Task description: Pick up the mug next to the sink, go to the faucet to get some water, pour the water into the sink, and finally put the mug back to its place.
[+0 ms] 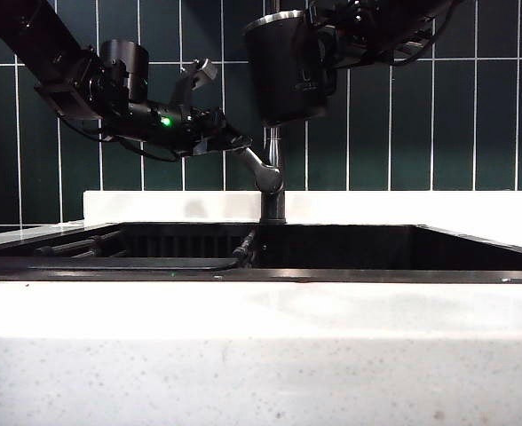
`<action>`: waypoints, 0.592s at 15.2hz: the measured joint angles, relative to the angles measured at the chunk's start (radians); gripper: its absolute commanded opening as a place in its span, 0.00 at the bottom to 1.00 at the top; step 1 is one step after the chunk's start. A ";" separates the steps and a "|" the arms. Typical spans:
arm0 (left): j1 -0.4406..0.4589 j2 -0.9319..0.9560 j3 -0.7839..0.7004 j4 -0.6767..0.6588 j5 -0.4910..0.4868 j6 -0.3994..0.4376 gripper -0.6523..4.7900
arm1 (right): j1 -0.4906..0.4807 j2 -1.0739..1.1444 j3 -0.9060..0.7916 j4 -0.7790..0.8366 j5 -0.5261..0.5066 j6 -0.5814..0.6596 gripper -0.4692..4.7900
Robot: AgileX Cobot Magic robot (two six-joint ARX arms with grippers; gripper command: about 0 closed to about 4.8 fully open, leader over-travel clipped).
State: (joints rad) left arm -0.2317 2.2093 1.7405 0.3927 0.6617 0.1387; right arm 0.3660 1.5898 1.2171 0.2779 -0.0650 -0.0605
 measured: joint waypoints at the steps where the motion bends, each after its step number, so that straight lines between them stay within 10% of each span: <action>1: 0.000 -0.006 0.000 -0.008 -0.004 0.000 0.56 | 0.000 0.000 0.000 -0.001 0.000 -0.003 0.13; 9: -0.026 -0.309 -0.070 -0.419 0.069 0.169 0.57 | 0.000 0.000 0.000 -0.007 0.000 -0.009 0.13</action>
State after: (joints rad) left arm -0.2577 1.8999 1.6703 -0.0265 0.7307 0.3080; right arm 0.3660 1.5898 1.2167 0.2707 -0.0650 -0.0692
